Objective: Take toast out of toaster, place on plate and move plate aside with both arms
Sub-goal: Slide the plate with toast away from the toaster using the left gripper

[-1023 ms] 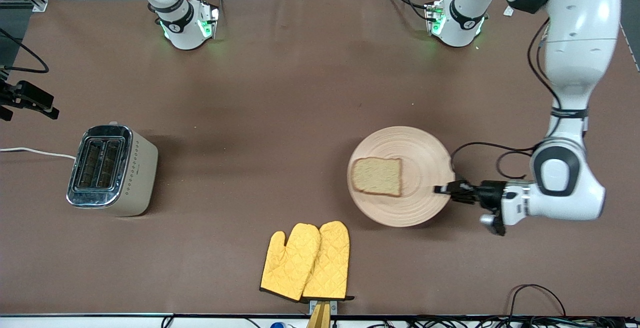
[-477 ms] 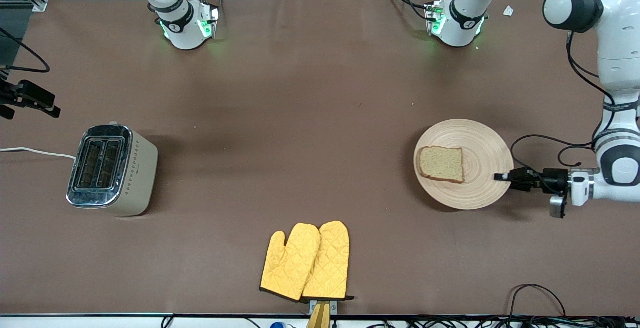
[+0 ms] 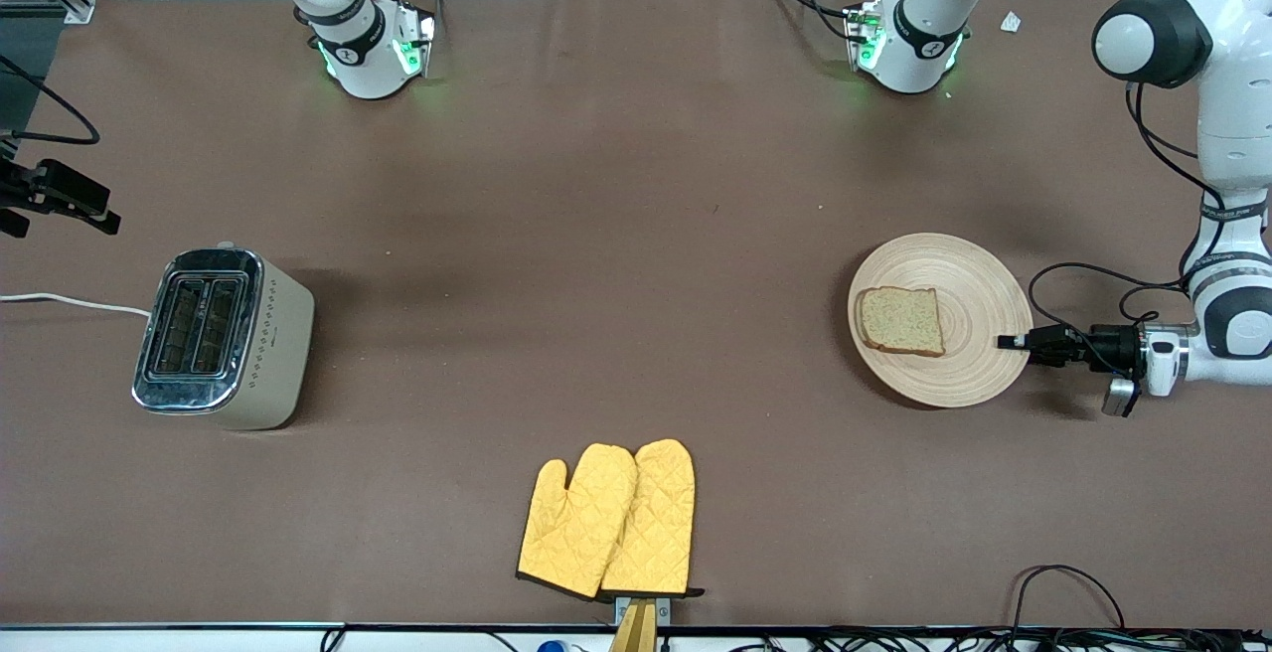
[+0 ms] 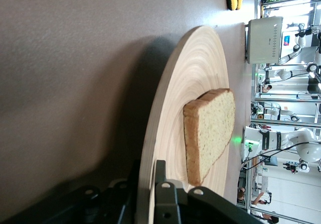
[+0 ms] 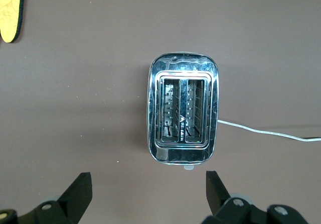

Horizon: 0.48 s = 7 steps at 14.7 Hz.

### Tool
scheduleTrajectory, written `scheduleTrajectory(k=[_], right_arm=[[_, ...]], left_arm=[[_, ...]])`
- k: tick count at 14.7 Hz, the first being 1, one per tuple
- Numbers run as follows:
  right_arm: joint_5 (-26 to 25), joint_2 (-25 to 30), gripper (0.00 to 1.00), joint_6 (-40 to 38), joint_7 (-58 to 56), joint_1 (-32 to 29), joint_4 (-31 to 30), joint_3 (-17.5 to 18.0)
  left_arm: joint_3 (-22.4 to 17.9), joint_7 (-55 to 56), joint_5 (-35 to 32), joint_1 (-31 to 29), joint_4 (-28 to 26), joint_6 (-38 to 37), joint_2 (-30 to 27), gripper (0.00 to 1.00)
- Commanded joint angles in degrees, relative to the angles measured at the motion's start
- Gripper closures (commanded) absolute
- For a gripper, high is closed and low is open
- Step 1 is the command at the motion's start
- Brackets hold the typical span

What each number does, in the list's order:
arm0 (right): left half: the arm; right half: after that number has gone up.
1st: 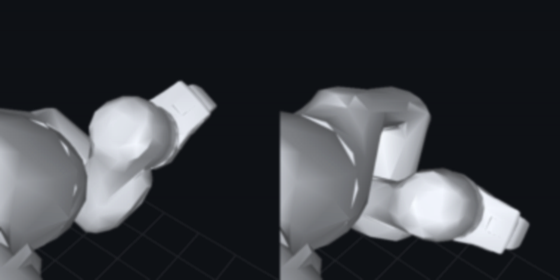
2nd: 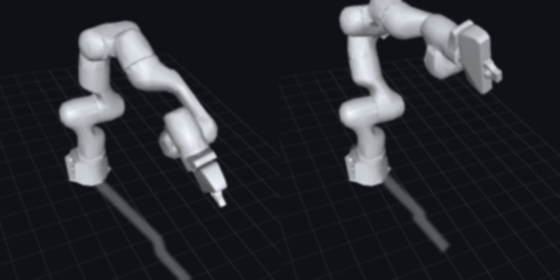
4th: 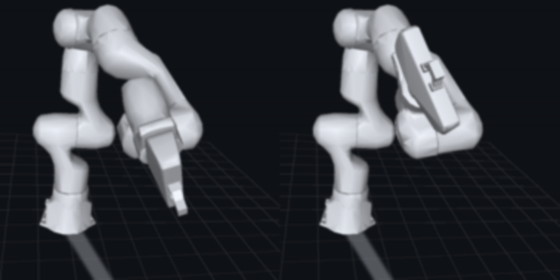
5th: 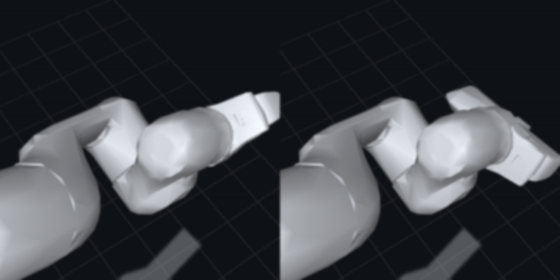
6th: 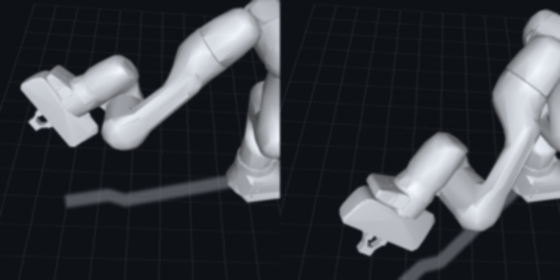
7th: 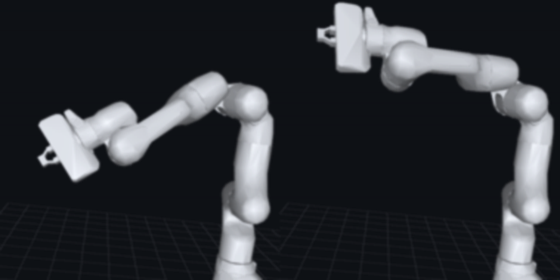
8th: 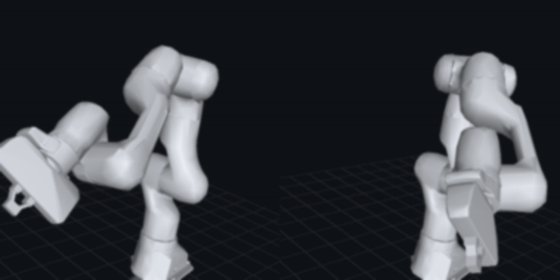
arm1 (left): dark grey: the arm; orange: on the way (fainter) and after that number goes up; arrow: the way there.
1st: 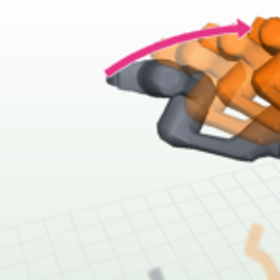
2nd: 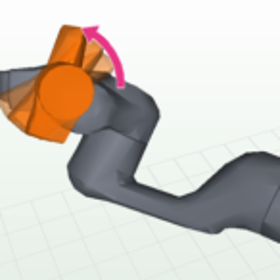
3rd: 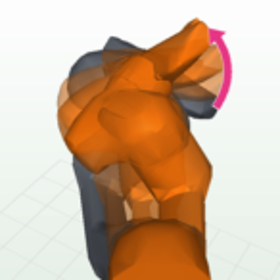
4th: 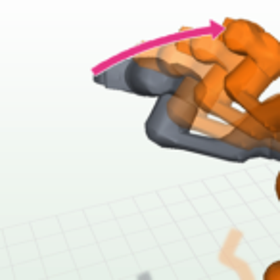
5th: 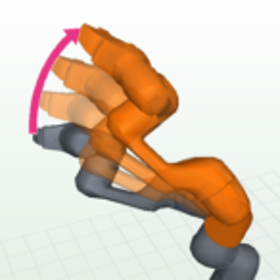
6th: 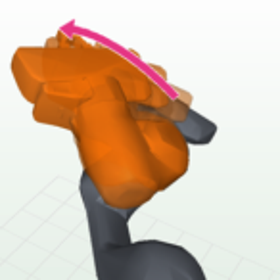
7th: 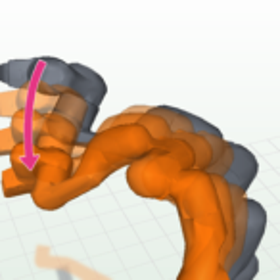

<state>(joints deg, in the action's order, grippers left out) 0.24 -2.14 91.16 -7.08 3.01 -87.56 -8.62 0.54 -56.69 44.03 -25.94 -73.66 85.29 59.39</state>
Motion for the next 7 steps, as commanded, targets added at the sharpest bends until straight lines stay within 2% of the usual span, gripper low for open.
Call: scheduleTrajectory(k=[1, 3, 7], right_arm=[[-0.24, -0.15, 0.00, -0.45, -0.04, -0.20, 0.46, 0.27], [-0.24, -0.15, 0.00, -0.45, -0.04, -0.28, 0.46, 0.27], [-0.15, -0.15, 0.00, -0.45, -0.04, -0.20, 0.54, 0.27]], left_arm=[[-0.36, 1.84, -0.44, 0.45, 3.60, -1.36, 0.02, 0.00], [-0.80, 2.02, -5.42, 2.89, 6.93, -1.36, -0.76, 0.00], [-1.77, 9.20, -13.25, 11.06, 12.56, -1.09, -8.48, 0.00]])
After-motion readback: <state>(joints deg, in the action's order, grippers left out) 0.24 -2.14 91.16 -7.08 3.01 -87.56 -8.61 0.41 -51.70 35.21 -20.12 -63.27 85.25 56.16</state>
